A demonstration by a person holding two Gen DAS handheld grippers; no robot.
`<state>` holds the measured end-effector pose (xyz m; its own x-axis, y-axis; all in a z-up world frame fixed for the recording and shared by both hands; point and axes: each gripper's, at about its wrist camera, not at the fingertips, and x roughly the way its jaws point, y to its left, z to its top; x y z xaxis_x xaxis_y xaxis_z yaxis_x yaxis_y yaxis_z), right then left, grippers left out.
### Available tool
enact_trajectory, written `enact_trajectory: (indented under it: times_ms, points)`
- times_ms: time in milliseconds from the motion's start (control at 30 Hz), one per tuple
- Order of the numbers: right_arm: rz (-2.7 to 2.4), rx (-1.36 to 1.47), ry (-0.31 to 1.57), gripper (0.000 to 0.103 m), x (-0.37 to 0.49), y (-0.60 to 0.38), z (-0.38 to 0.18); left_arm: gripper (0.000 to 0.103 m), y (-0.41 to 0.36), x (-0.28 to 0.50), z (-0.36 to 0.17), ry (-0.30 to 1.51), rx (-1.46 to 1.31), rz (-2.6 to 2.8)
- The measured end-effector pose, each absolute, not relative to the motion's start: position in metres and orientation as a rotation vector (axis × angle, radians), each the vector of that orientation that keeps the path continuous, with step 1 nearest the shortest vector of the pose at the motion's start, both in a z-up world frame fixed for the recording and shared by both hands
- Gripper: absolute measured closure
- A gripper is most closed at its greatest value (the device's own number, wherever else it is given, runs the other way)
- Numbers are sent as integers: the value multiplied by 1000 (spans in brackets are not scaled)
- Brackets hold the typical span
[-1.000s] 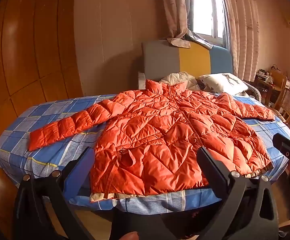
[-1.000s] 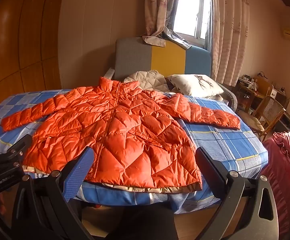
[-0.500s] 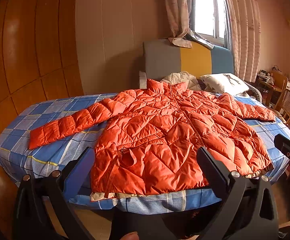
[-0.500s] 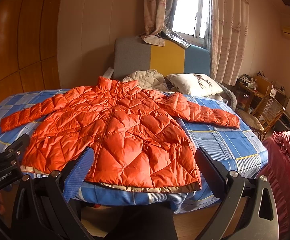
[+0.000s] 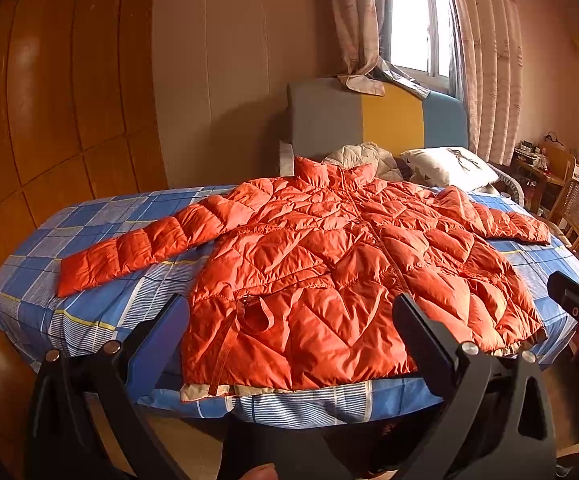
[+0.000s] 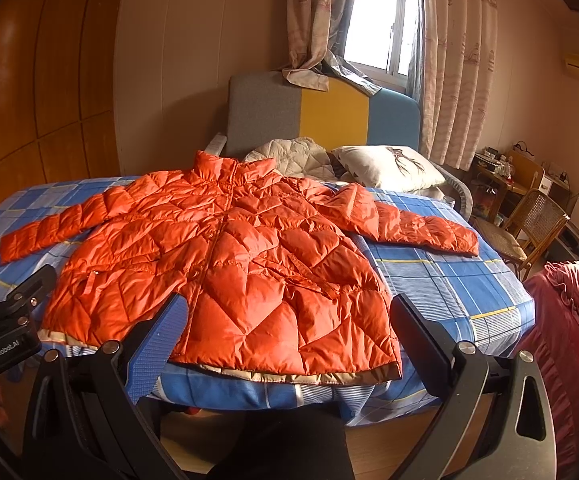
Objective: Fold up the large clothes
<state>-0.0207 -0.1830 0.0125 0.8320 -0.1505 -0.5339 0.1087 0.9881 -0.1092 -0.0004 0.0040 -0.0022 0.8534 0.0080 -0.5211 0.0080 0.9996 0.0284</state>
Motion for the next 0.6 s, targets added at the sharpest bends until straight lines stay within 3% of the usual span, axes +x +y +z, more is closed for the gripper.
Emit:
enact_trajectory:
  times_ms: [600]
  points:
    - [-138, -77, 573, 3, -20, -182, 12, 2, 6, 4, -4, 553, 27, -3]
